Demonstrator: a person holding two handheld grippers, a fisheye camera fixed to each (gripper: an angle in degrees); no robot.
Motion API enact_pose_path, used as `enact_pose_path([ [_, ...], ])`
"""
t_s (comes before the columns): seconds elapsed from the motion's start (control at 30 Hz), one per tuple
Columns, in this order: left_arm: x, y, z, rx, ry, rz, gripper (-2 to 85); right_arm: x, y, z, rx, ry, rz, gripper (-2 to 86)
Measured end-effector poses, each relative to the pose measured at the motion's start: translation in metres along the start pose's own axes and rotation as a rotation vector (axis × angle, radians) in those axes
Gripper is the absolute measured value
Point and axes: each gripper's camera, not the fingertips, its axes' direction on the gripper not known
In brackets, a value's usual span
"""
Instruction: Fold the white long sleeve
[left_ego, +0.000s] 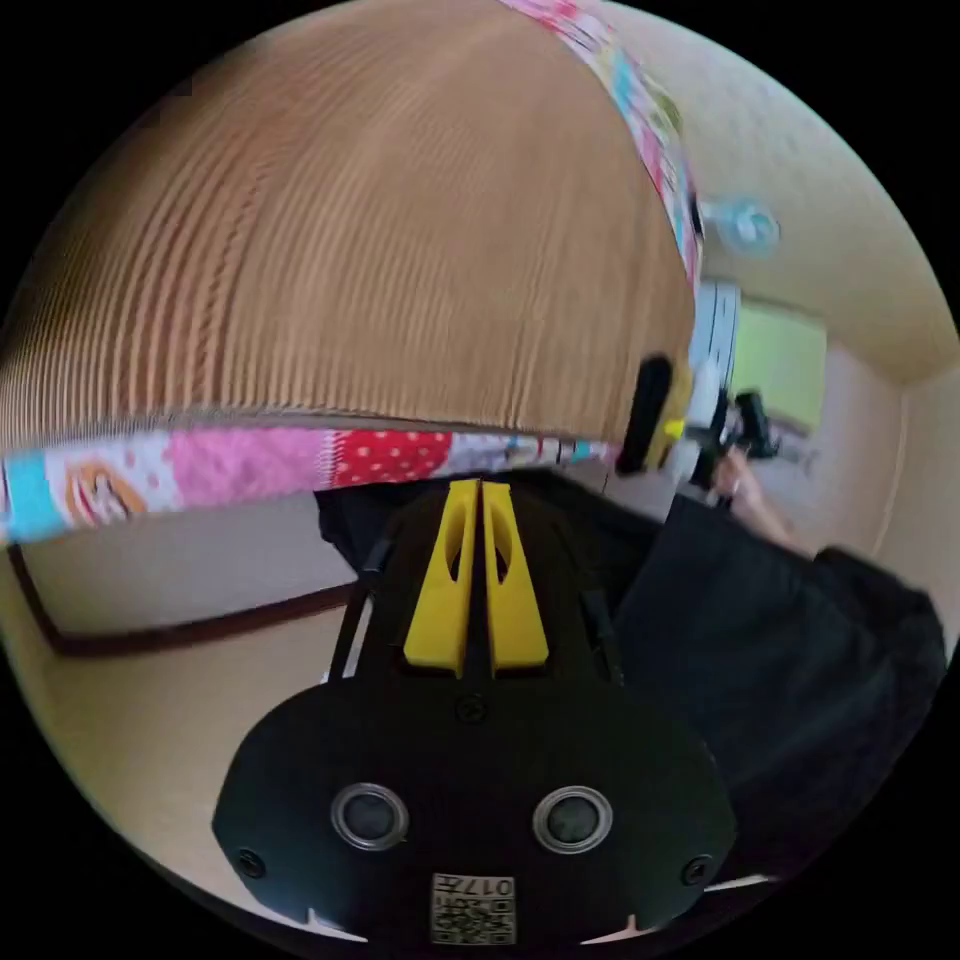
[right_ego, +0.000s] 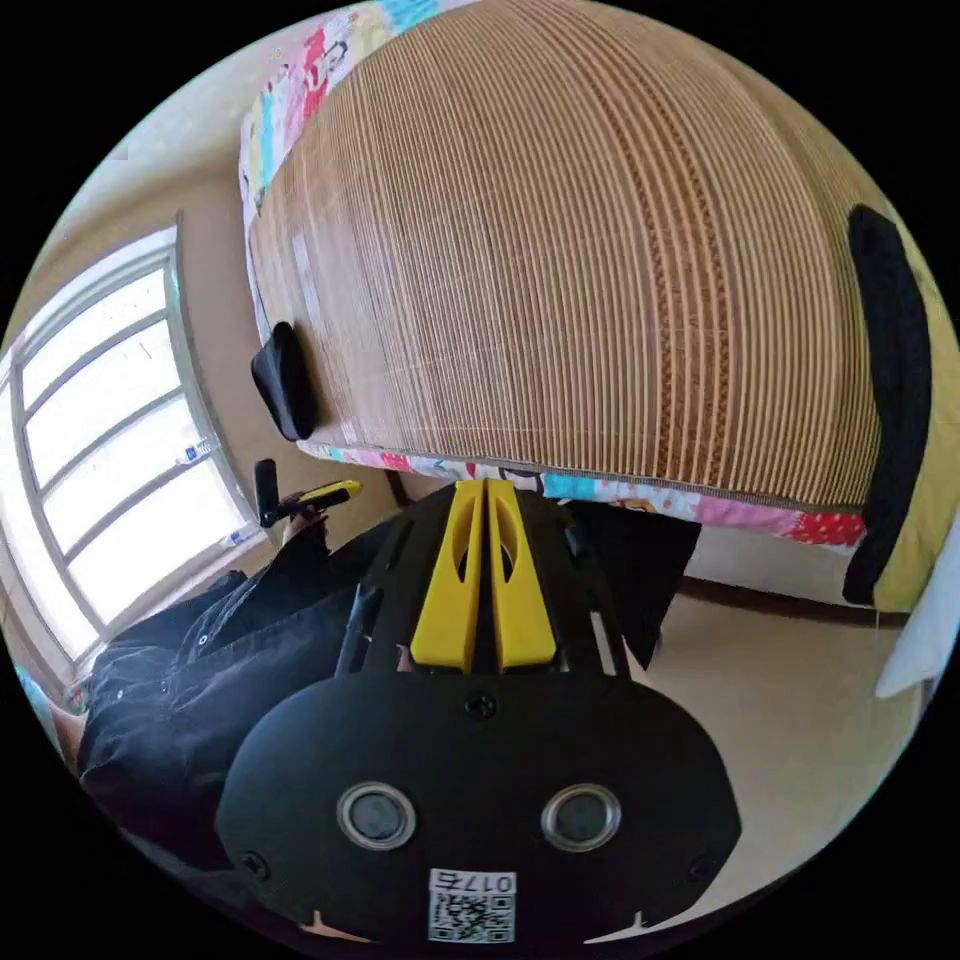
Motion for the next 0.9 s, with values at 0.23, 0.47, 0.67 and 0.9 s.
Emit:
enact_pose_path([
  [0.23,0.063,-0.042,-0.005,-0.367,-0.516,0.332,-1.0,0.005,0.129,-0.046,0.320,-0.104,0.011,0.4],
  [0.47,0.135,-0.105,-0.017,-0.004,-0.129,0.232,-1.0,0.082,0.230,-0.068,0.655,0.018,0.350,0.4],
  [0.67,0.196,-0.135,-0.019,0.256,0.032,0.270,-1.0,0.091,0.234,-0.097,0.799,0.048,0.258,0.7],
  [0.9,0.263,-0.155,-0.055,0.375,0.043,0.371,-1.0,0.083,0.174,-0.124,0.776,0.206,0.216,3.0],
])
